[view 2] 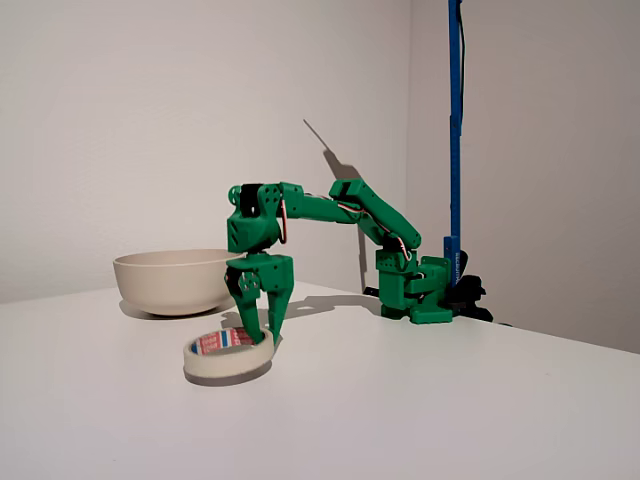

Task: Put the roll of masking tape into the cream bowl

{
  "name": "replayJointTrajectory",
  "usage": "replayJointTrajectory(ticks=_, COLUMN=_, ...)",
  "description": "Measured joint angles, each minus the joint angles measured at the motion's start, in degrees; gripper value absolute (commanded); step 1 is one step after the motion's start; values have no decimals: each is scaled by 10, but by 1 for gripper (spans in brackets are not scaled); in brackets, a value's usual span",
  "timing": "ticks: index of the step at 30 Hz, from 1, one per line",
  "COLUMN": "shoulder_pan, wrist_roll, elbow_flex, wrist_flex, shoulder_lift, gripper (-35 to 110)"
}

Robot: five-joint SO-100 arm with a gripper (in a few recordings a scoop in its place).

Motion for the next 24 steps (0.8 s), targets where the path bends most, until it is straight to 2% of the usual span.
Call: replayJointTrajectory(ticks=24, shoulder_pan=3, wrist_roll=6, elbow_flex=0, wrist_flex=4, shoulder_lift=325, gripper=-8)
